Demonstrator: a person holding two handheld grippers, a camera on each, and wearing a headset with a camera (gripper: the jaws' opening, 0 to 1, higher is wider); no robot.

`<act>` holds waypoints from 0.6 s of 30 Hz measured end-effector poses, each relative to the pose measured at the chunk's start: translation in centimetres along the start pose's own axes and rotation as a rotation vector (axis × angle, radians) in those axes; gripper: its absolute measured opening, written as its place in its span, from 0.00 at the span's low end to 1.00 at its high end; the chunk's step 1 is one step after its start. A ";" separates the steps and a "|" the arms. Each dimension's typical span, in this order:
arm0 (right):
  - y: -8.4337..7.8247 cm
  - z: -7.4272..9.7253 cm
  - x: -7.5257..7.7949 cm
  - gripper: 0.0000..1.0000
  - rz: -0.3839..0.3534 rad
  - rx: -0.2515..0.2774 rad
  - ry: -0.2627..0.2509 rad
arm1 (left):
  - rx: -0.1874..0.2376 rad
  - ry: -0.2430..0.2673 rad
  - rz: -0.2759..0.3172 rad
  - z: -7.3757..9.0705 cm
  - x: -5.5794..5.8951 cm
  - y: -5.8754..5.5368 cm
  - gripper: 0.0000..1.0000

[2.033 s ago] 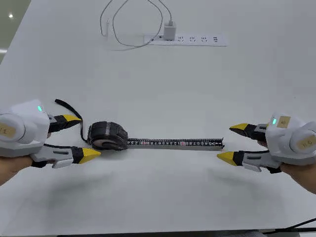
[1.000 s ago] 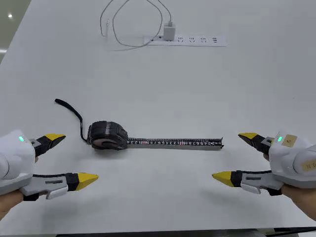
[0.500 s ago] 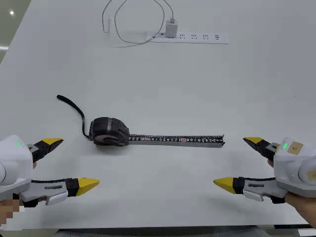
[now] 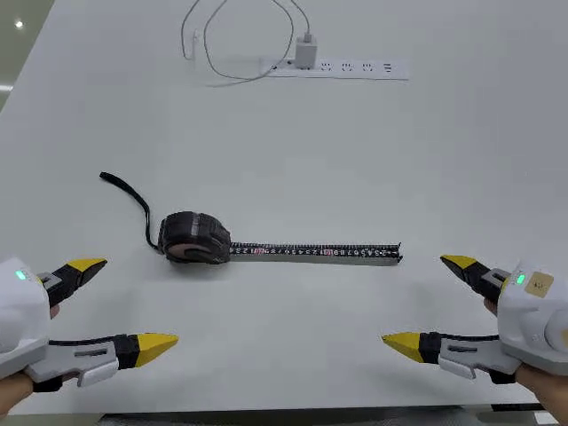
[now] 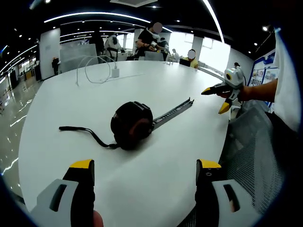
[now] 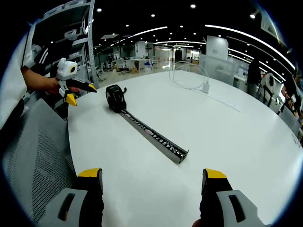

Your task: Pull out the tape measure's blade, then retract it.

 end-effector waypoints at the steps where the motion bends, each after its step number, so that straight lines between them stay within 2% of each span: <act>1: 0.0 0.1 0.0 0.85 -0.001 0.000 -0.001 | -0.002 0.002 0.000 0.1 0.0 0.0 0.87; 18: -0.9 1.3 -0.4 0.91 -0.036 0.010 -0.014 | 0.000 0.012 0.040 1.0 0.9 -1.2 0.90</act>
Point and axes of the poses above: the centre of the closed fingertips' face, and the gripper's own axes: z roughly backward along the fingers, x roughly to its right, y roughly out of its top, the point moved 4 cm from there along z, roughly backward along the fingers, and after that the axes turned 1 degree about z, right-handed, at the moved point
